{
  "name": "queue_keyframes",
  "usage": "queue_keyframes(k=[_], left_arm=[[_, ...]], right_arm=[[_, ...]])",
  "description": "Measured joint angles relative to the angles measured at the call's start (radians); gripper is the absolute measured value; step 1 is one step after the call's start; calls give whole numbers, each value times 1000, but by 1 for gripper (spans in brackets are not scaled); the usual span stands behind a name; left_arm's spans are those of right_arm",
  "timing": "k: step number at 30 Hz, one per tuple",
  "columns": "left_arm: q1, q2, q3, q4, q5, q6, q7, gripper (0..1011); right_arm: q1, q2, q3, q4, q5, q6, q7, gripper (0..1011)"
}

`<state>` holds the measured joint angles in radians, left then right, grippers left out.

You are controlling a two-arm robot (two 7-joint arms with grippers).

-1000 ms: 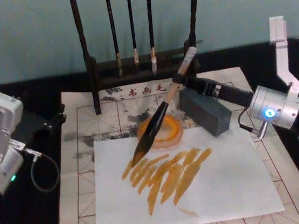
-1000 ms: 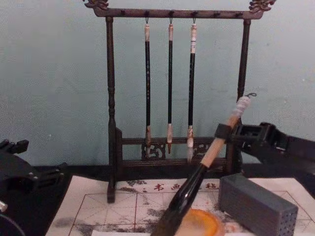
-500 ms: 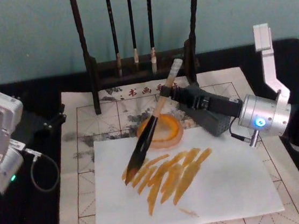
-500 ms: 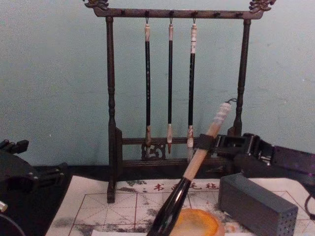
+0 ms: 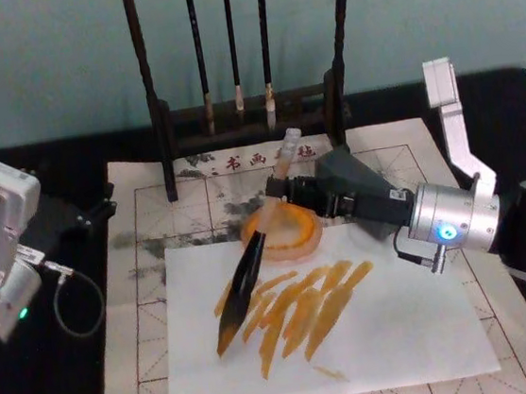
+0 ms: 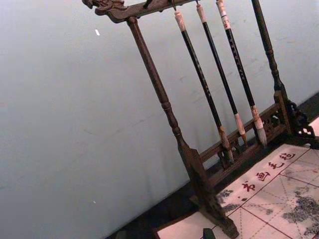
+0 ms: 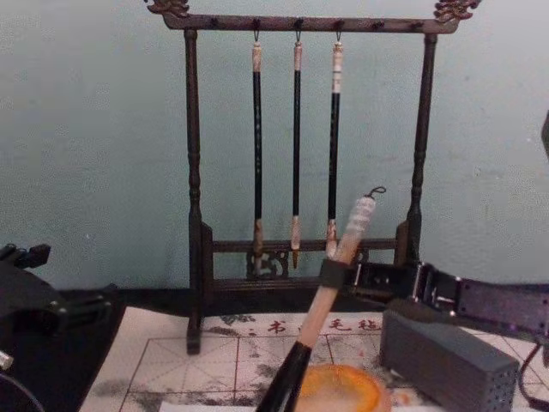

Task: Pick up the brush from the inkstone, write on the paper, then place the brush back to its original position.

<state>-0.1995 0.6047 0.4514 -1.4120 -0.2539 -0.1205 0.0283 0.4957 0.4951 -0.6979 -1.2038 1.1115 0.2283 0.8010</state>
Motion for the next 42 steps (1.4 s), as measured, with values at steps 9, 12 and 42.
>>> queue_keyframes(k=[9,12,42], left_arm=[[0,0,0,0,0,0,0,1001],[0,0,0,0,0,0,0,1001],[0,0,0,0,0,0,0,1001]], right_arm=[[0,-12,-14,0,-19,-6,5,181],[0,-17,-16,3,-24,-11,4,181],[7,-62,-24,43,-99,-52,10,181]])
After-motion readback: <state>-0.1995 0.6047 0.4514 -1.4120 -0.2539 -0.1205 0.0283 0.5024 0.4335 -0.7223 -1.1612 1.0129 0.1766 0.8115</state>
